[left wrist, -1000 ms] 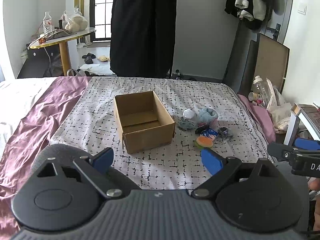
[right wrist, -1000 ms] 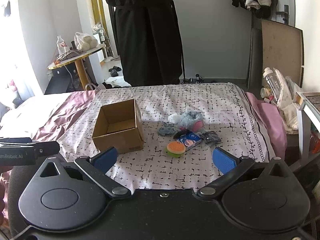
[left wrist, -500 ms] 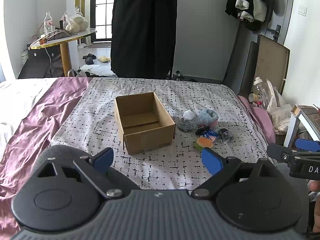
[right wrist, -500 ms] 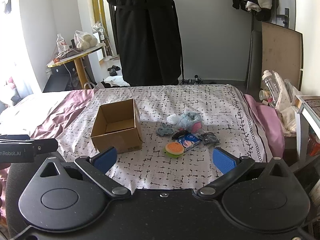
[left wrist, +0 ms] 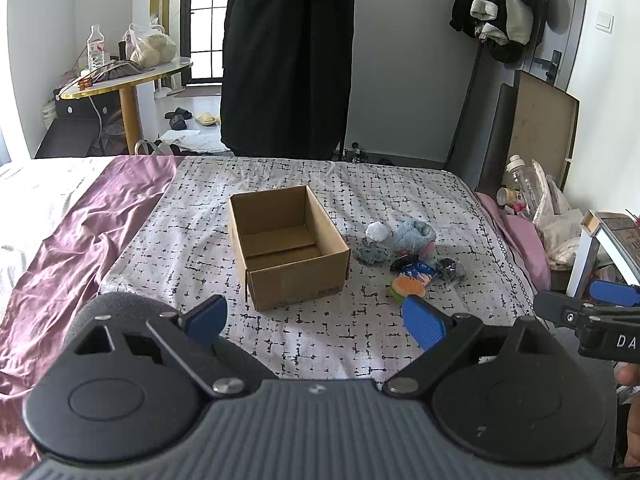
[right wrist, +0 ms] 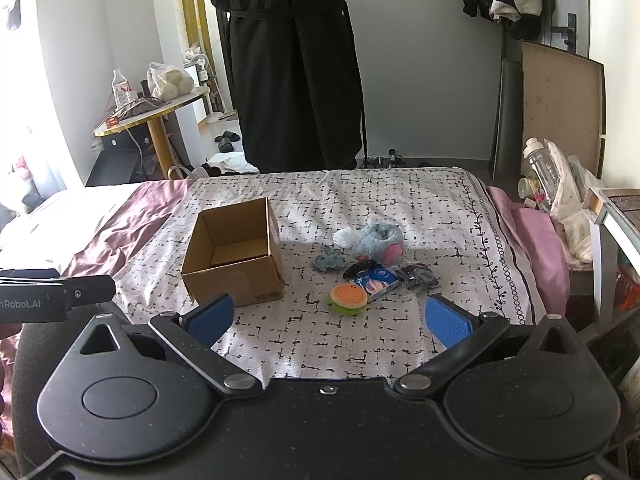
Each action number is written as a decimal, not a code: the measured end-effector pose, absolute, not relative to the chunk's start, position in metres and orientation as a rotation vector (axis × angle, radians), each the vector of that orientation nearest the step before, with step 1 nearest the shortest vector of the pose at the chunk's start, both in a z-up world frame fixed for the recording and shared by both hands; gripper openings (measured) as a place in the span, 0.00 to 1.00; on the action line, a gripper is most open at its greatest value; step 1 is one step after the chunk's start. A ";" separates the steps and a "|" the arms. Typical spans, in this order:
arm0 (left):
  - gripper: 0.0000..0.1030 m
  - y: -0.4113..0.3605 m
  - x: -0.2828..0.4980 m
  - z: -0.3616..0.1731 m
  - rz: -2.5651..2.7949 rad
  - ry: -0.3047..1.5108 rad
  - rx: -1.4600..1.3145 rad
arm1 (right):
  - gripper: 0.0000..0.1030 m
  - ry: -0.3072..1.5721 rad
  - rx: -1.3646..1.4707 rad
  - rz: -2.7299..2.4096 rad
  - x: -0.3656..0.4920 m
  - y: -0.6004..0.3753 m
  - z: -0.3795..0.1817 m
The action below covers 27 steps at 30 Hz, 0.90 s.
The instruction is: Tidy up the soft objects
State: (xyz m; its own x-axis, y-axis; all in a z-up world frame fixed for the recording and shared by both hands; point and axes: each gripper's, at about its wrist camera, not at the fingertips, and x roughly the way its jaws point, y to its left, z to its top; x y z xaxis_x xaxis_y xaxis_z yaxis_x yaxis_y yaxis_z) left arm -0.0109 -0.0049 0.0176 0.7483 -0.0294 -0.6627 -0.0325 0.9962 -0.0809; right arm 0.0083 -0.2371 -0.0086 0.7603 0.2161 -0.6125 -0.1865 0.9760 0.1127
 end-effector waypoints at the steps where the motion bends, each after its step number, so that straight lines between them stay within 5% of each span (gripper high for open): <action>1: 0.91 -0.005 -0.011 0.018 0.001 0.725 -0.088 | 1.00 0.673 0.045 0.219 0.009 -0.237 -0.008; 27: 0.91 -0.030 0.022 0.001 -0.040 0.716 -0.062 | 1.00 0.726 0.159 0.246 0.040 -0.268 -0.043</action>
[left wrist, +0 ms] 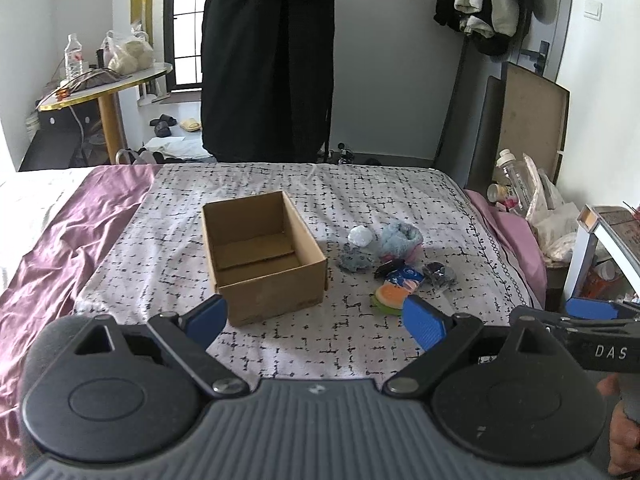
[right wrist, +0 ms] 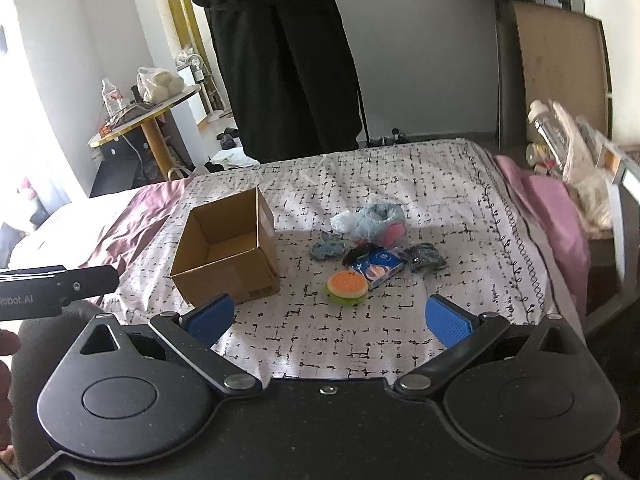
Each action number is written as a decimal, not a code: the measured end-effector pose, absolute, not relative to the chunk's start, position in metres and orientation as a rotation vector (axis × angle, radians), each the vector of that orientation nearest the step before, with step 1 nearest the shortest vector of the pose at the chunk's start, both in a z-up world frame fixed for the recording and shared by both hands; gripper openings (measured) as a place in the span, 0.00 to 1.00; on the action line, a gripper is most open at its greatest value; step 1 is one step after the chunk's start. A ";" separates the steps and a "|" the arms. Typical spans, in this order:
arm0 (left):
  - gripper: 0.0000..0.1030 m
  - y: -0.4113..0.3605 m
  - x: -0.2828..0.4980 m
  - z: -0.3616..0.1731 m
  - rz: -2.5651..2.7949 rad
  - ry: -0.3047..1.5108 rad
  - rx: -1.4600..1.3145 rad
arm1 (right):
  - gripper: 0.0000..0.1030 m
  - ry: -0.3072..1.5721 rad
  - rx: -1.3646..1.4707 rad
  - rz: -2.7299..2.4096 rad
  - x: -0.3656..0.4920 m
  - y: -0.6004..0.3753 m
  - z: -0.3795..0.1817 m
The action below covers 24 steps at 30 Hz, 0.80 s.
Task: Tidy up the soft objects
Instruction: 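Grasp the orange burger toy with the left tool while the right tool grasps the black plastic bag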
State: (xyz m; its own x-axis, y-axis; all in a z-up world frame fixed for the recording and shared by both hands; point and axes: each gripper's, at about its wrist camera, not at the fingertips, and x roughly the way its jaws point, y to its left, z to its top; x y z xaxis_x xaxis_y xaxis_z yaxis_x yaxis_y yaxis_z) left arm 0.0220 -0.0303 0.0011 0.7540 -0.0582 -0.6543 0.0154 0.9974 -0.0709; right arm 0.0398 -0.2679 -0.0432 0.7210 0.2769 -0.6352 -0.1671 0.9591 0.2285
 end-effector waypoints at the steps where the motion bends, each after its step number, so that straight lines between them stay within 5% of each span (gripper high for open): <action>1: 0.91 -0.032 0.025 0.000 -0.043 0.716 -0.064 | 1.00 0.730 0.165 0.246 0.043 -0.270 -0.045; 24: 0.88 -0.079 0.111 -0.060 -0.086 0.876 -0.095 | 0.93 0.845 0.278 0.173 0.126 -0.315 -0.102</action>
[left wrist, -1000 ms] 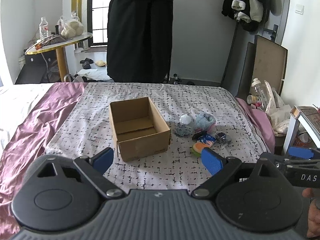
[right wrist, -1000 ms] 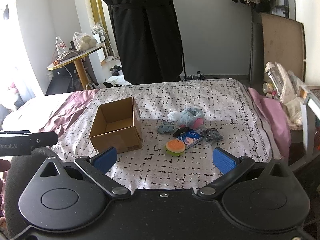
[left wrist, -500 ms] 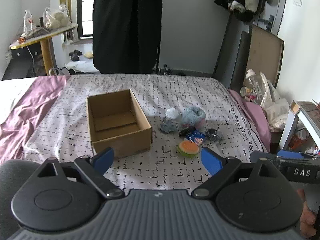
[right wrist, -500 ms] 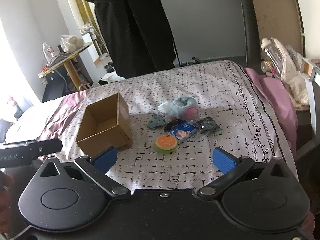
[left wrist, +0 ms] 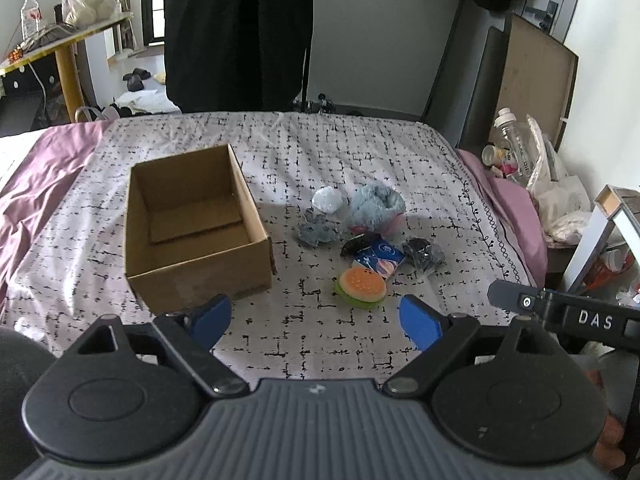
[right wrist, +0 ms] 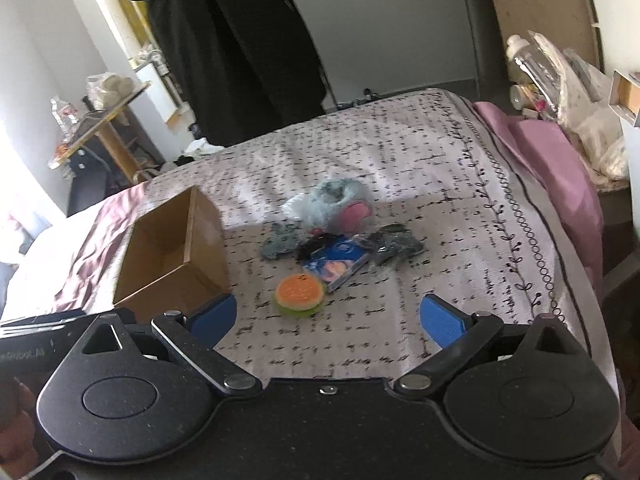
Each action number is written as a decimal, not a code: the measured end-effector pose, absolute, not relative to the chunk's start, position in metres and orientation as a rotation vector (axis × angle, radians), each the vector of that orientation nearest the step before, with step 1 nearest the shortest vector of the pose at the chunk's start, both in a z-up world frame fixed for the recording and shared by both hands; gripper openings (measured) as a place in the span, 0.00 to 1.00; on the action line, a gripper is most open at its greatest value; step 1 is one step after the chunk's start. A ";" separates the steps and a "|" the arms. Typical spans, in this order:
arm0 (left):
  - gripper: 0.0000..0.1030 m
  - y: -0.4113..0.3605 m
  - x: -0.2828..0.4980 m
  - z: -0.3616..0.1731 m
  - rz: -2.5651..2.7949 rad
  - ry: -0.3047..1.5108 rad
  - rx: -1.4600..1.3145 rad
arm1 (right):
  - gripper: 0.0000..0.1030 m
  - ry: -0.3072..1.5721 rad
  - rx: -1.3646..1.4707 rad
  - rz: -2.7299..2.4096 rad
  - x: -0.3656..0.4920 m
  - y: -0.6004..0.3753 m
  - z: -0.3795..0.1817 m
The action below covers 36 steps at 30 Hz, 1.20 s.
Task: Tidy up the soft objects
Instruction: 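Grasp the orange burger toy with the left tool while the right tool grasps the black plastic bag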
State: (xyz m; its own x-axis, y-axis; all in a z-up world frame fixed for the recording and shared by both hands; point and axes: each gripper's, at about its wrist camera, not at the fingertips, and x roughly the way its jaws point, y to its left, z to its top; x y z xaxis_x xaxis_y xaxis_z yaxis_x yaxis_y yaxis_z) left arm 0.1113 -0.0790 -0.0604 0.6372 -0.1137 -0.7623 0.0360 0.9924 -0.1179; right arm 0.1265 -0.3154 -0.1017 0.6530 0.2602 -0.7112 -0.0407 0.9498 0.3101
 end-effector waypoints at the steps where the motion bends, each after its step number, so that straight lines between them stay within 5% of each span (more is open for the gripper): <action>1: 0.88 -0.081 0.115 -0.063 -0.085 0.883 -0.094 | 0.91 0.852 0.289 0.170 0.131 -0.318 -0.105; 13: 0.85 -0.104 0.163 -0.095 -0.105 0.954 -0.096 | 0.66 0.927 0.434 0.144 0.179 -0.337 -0.145; 36: 0.70 -0.134 0.247 -0.179 -0.116 1.127 -0.134 | 0.57 0.999 0.672 0.100 0.243 -0.360 -0.228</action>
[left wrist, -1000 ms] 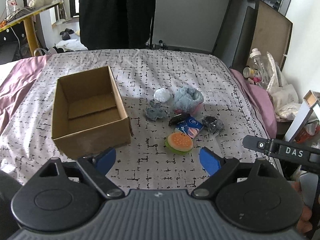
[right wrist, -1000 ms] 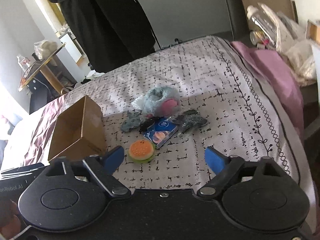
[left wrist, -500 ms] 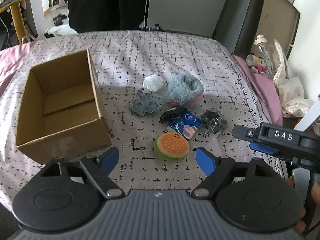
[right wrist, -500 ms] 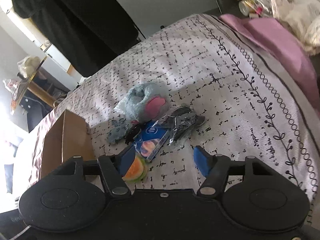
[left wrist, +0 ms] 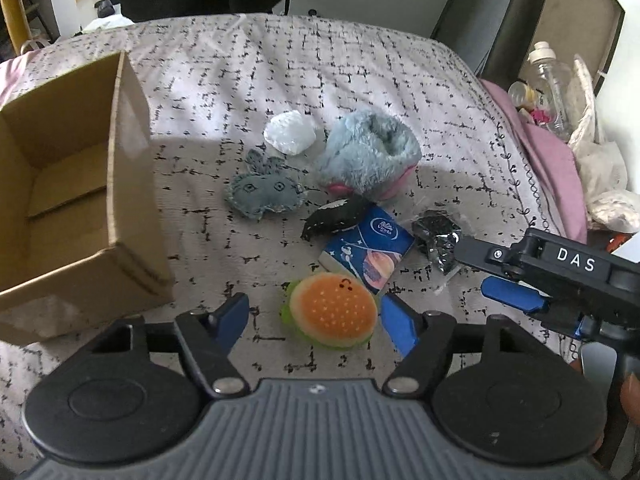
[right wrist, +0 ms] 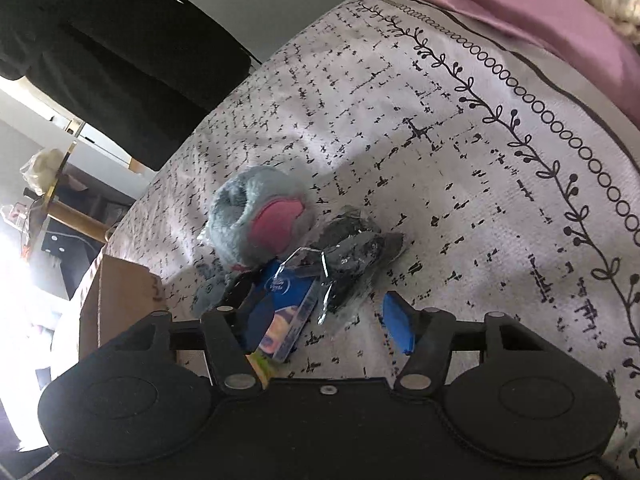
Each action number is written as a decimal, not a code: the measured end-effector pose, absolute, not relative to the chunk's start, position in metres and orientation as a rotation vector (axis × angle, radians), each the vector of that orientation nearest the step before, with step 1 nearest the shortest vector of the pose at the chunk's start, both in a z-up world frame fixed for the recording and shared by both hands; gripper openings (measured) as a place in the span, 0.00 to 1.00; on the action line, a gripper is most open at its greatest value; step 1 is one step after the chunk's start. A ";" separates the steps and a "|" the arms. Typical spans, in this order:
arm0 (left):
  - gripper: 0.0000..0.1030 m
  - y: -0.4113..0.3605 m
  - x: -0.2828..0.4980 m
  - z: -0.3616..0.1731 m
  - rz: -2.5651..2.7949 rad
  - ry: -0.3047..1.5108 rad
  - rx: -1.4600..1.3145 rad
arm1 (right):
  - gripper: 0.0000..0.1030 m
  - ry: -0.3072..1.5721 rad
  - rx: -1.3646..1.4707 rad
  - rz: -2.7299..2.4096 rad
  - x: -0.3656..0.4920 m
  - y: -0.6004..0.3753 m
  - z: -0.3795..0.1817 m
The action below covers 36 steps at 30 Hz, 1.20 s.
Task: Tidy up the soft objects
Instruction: 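Grasp the orange burger toy with the left tool while the right tool grasps the black plastic bag, then carry the burger toy and black bag over the cardboard box with both tools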
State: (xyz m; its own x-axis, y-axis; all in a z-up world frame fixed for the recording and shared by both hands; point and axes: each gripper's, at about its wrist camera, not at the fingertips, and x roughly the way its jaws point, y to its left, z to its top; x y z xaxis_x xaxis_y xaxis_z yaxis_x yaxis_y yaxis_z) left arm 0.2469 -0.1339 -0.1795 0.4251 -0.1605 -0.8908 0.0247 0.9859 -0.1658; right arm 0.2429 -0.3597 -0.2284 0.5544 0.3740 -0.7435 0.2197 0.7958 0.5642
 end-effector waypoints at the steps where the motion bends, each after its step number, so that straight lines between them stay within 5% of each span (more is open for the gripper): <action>1: 0.69 -0.135 0.250 -0.183 -0.116 1.133 -0.135 | 0.57 0.997 0.676 0.099 0.245 -0.360 -0.230; 8: 0.62 -0.137 0.265 -0.207 -0.114 1.193 -0.150 | 0.54 1.028 0.701 0.093 0.259 -0.363 -0.249; 11: 0.58 -0.139 0.269 -0.214 -0.124 1.210 -0.160 | 0.48 1.037 0.713 0.090 0.263 -0.364 -0.255; 13: 0.56 -0.139 0.271 -0.217 -0.130 1.220 -0.175 | 0.35 1.038 0.722 0.084 0.265 -0.366 -0.258; 24: 0.20 -0.135 0.268 -0.207 -0.174 1.201 -0.251 | 0.21 1.014 0.711 0.104 0.258 -0.364 -0.245; 36: 0.19 -0.112 0.241 -0.152 -0.220 1.059 -0.285 | 0.20 0.945 0.634 0.137 0.232 -0.334 -0.191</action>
